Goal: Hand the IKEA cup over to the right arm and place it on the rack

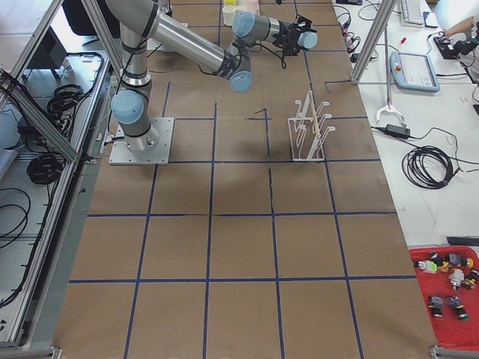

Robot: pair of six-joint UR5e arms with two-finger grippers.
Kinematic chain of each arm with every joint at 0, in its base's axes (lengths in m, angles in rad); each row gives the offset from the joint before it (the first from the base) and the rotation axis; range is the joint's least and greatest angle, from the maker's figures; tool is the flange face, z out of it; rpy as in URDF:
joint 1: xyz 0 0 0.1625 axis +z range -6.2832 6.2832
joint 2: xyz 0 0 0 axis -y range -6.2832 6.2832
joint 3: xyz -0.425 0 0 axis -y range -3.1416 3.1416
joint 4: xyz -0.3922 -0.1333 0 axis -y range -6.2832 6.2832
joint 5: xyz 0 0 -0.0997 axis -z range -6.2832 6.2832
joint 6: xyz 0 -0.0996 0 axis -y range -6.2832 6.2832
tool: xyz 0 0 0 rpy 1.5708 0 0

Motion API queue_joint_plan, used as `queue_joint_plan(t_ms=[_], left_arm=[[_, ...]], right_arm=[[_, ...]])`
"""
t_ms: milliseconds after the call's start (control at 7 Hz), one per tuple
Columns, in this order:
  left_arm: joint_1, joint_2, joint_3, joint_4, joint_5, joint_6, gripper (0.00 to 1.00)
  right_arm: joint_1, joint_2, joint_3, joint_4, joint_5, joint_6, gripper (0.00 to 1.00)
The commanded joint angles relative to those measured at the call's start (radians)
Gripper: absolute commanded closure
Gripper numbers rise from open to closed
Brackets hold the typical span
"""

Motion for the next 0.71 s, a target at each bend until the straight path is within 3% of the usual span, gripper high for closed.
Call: queue_joint_plan(t_ms=[0, 143, 429, 571], left_arm=[[-0.134, 0.016, 0.18, -0.453, 0.35, -0.005, 0.01], [-0.168, 0.042, 0.283, -0.747, 0.449, -0.068, 0.01], [-0.182, 0.061, 0.502, -1.318, 0.529, -0.163, 0.01], [-0.184, 0.065, 0.585, -1.495, 0.545, -0.172, 0.01]], right_arm=[[-0.084, 0.043, -0.005, -0.078, -0.026, -0.426, 0.83], [-0.087, 0.052, -0.005, -0.081, -0.084, -0.573, 0.83], [-0.102, 0.101, -0.039, -0.124, -0.208, -0.878, 0.83], [-0.105, 0.13, -0.063, -0.142, -0.239, -0.989, 0.83]])
